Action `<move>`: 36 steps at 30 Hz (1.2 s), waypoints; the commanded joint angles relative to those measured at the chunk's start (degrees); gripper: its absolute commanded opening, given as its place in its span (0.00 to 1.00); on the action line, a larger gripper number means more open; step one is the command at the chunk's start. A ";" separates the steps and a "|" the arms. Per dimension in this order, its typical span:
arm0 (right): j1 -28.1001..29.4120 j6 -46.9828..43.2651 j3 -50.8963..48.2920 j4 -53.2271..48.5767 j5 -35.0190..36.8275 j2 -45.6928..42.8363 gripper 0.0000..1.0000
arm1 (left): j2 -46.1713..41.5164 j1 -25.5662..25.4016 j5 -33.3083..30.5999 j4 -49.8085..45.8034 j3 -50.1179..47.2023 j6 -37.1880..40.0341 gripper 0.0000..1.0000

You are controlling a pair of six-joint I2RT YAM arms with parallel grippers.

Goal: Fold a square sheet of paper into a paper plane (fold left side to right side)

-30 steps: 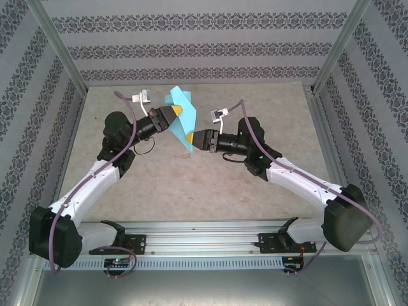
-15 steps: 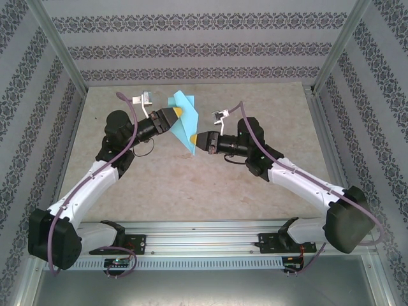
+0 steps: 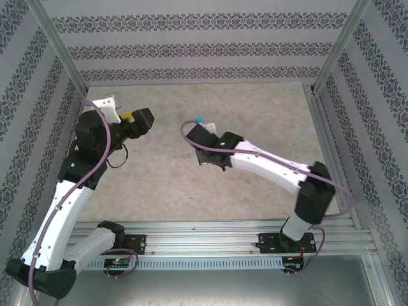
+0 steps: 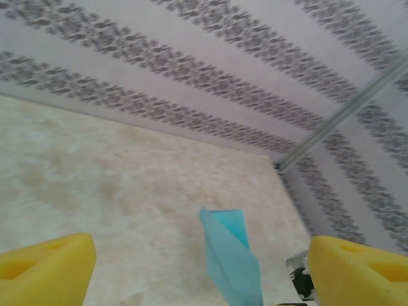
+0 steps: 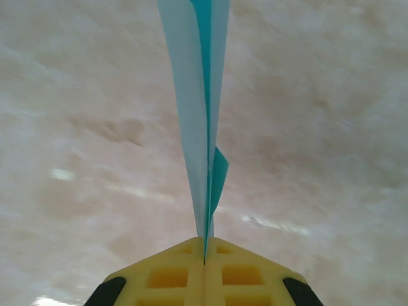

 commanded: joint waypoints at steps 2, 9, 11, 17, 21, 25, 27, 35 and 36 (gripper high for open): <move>3.21 4.18 9.25 -25.75 22.73 15.94 0.04 | 0.01 0.88 -9.48 -8.34 -2.21 4.36 0.88; 4.27 1.54 14.58 -23.66 21.88 27.89 0.04 | 0.74 1.20 -10.28 -8.77 -3.46 4.91 0.89; 4.32 0.88 15.48 -23.10 20.34 30.07 0.06 | 0.97 1.31 -10.00 -8.87 -3.75 4.94 0.89; 6.20 -5.74 14.95 -12.65 6.44 28.77 0.35 | 3.21 1.49 -7.46 -9.44 -4.20 5.01 0.90; 6.74 -5.19 8.45 -4.75 -2.31 17.61 0.50 | 5.43 2.33 -2.17 -9.94 -5.33 4.79 0.90; 4.64 -3.71 -1.30 1.46 -4.94 2.89 0.56 | 8.65 2.43 11.85 -1.93 -9.67 1.29 0.88; 2.21 -3.03 -6.22 4.11 -6.06 -3.51 0.58 | 11.26 2.39 18.87 5.68 -13.11 -2.86 0.85; -14.12 -1.57 -29.92 24.01 -18.36 -27.42 0.63 | 30.51 -6.53 26.56 26.54 -14.73 -13.59 0.82; -16.84 -1.25 -32.33 26.35 -21.09 -29.36 0.63 | 33.26 -7.71 25.76 27.77 -13.88 -14.42 0.82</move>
